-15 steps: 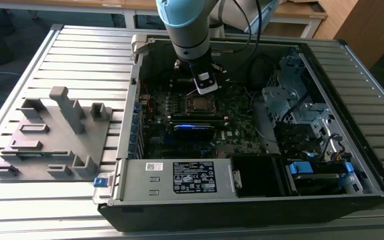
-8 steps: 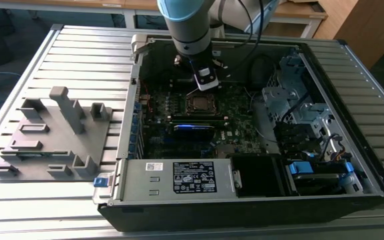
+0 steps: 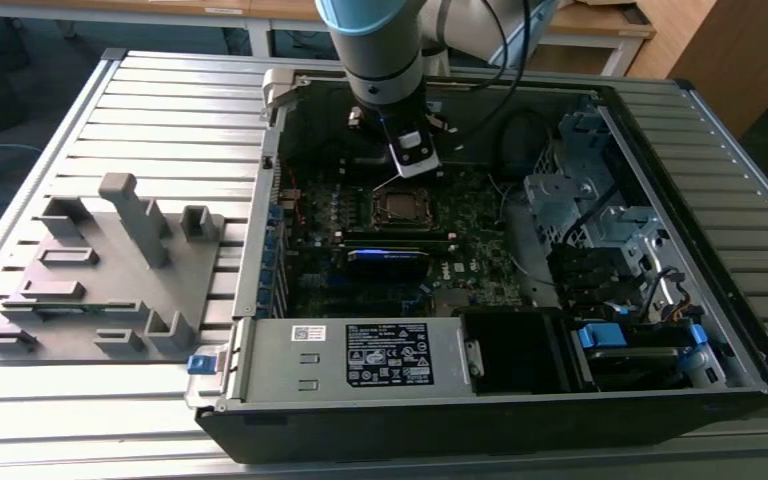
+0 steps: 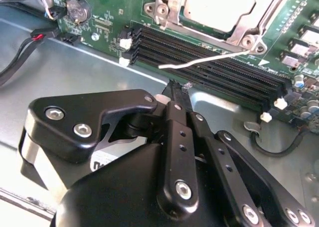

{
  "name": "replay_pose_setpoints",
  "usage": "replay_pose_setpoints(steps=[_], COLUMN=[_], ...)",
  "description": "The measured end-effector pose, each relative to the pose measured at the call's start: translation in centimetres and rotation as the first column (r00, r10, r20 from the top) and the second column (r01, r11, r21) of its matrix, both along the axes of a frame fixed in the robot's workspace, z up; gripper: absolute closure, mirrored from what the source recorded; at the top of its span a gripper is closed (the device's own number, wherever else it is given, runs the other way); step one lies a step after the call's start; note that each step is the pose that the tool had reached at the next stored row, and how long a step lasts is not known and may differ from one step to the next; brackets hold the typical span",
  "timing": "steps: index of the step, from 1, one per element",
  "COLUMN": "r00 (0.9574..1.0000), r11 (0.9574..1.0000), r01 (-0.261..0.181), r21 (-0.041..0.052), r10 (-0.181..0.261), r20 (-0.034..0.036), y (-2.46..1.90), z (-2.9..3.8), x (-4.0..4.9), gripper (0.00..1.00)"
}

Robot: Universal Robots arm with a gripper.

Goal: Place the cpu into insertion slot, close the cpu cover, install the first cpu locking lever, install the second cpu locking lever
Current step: 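Install the first cpu locking lever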

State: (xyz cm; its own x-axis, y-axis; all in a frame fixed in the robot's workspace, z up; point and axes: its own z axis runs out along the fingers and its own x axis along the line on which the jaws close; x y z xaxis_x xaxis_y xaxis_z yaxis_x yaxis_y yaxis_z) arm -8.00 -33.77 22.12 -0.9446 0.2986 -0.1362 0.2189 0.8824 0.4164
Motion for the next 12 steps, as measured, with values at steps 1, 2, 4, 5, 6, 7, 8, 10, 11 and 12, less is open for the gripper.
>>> replay_pose_setpoints(steps=[1, 2, 4, 5, 6, 7, 8, 10, 11, 12], r00=[1.0, 1.0, 1.0, 1.0, 1.0, 1.0, 1.0, 1.0, 1.0, 1.0], r11=[1.0, 1.0, 1.0, 1.0, 1.0, 1.0, 1.0, 1.0, 1.0, 1.0], r01=[0.0, 0.0, 0.0, 0.0, 0.001, 0.001, 0.002, 0.002, 0.003, 0.003], r21=[-0.0001, 0.0, 0.0, -0.0001, -0.0001, -0.0001, -0.0001, -0.0001, -0.0001, -0.0001], r10=[0.0, 0.0, 0.0, 0.0, -0.001, -0.001, -0.002, -0.002, -0.003, -0.003], r20=[0.0004, 0.0008, 0.0011, 0.0011, 0.0012, 0.0013, 0.0013, 0.0015, 0.0016, 0.0016], y=[-0.09, -0.19, -0.41, -0.53, -0.64, -0.76, -0.85, -1.0, -1.07, -1.14], z=[0.01, 0.01, 0.01, 0.01, 0.01, 0.01, 0.01, 0.01, 0.01, 0.01], x=[0.0, 0.0, 0.0, 0.0, 0.0, 0.0, -0.01, -0.01, -0.01, -0.01], gripper=[0.9, 0.9, 0.9, 0.9, 0.9, 0.9, 0.9, 0.9, 0.9, 0.9])
